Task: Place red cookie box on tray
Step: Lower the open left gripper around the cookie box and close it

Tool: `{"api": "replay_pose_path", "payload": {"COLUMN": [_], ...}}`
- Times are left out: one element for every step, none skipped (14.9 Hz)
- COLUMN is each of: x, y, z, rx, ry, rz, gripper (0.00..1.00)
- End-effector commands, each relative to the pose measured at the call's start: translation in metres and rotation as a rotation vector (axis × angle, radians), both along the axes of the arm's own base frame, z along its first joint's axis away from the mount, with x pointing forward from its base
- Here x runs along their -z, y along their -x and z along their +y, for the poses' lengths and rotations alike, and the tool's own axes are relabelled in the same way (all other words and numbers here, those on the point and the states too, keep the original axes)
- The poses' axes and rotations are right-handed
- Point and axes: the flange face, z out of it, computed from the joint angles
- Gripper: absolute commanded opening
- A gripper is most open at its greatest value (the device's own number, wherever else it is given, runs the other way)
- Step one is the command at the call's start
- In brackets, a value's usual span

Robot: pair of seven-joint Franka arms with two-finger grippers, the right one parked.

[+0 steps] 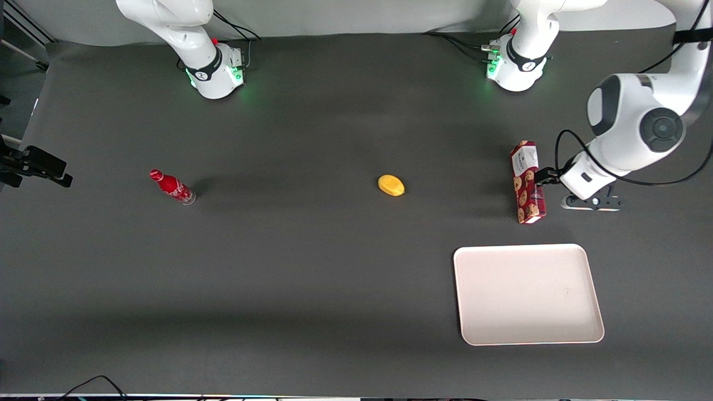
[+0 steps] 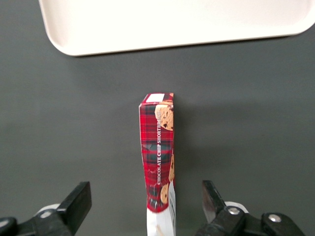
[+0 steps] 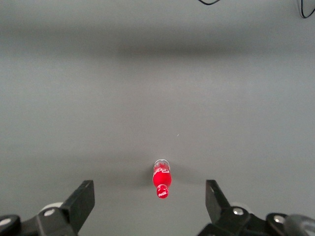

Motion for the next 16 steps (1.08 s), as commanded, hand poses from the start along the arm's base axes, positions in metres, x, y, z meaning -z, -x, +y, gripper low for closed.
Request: {"api": "replay_pose_path", "payload": {"x": [0.043,0.052,0.059,0.064,0.072,0.081,0.092,0.101,0.108,0.111,0.115,0.119,0.123,0.126,0.127,0.127], "y": [0.039,0.042,0.047,0.051,0.053,0.057,0.062,0.065,0.066,0.066,0.067,0.07,0.074,0.076,0.076,0.076], "z": [0.0,0.0,0.002,0.001,0.002,0.002,0.002,0.002,0.002,0.002,0.002,0.001,0.0,0.0,-0.002,-0.002], "rx": [-0.013,-0.012,-0.007,-0.006,-0.007,-0.006,-0.007,-0.005,-0.008,-0.007,-0.009,-0.023,-0.031,-0.032,-0.033,-0.035], "ry": [0.005,0.005,0.005,0.005,0.005,0.005,0.006,0.006,0.007,0.008,0.008,0.017,0.022,0.022,0.024,0.026], "rz": [-0.038,-0.019,-0.006,0.005,0.016,0.016,0.006,-0.004,-0.008,-0.007,0.001,0.001,-0.009,-0.015,-0.012,-0.012], "gripper": [1.0,1.0,1.0,1.0,1.0,1.0,1.0,1.0,1.0,1.0,1.0,1.0,1.0,0.99,0.84,0.63]}}
